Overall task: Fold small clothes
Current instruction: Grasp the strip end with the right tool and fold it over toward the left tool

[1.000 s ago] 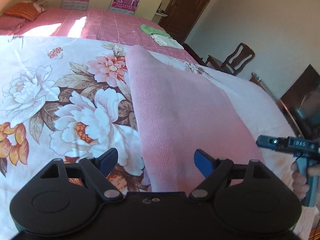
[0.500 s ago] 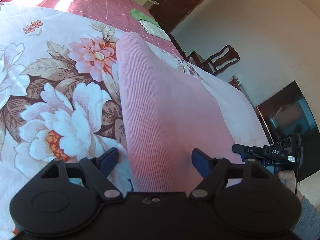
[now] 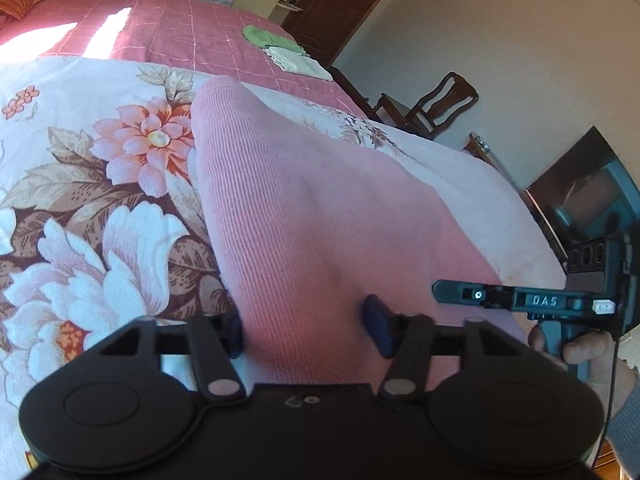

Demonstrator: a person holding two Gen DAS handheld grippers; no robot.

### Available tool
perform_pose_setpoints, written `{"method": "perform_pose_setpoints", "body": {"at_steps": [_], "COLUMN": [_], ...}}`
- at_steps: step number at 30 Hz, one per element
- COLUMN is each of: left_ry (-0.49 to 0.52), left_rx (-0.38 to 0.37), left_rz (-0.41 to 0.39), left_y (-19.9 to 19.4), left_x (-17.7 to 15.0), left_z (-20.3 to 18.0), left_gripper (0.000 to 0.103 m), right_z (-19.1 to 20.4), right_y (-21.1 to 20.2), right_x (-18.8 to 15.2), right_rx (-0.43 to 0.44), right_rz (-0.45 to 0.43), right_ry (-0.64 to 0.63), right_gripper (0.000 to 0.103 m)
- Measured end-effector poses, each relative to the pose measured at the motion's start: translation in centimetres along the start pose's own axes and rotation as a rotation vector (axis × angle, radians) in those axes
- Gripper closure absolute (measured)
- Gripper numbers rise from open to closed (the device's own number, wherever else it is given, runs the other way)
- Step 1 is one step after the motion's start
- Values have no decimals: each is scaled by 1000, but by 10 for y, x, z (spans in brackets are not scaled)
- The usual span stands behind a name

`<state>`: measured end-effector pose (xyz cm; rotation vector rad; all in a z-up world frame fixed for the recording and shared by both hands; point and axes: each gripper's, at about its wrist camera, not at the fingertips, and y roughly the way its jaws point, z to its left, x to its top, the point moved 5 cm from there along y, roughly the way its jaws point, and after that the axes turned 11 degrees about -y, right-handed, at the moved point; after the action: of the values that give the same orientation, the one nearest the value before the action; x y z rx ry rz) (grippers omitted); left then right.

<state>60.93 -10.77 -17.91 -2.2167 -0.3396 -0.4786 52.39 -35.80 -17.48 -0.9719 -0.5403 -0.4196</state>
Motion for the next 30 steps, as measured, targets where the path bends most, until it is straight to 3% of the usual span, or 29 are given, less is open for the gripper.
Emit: {"method": "perform_pose_setpoints", "body": {"at_steps": [1,5,14,22,30], "left_ry": [3,68,174,186,103], "left_rx": [7,38,28,26,48], "left_rz": [-7,-31,-102,-131,-133], "left_y": [0,-9,-72,-145,-213], "left_x": [1,2,4,3,-2], "left_z": [-2,-12,-36,-7,65], "left_gripper": [62,70,73,73,73], "right_z": [10,42,135,227,312], "right_y": [3,-1,-18,-11,45], "right_x": [1,4,17,17,13], "right_rx": [-36,-159,-200,-206,-136], "right_rz": [6,4,-62,-85,-74], "right_ry": [-45,-201,-344,-403,-433], "right_gripper": [80,84,84,84,84]}}
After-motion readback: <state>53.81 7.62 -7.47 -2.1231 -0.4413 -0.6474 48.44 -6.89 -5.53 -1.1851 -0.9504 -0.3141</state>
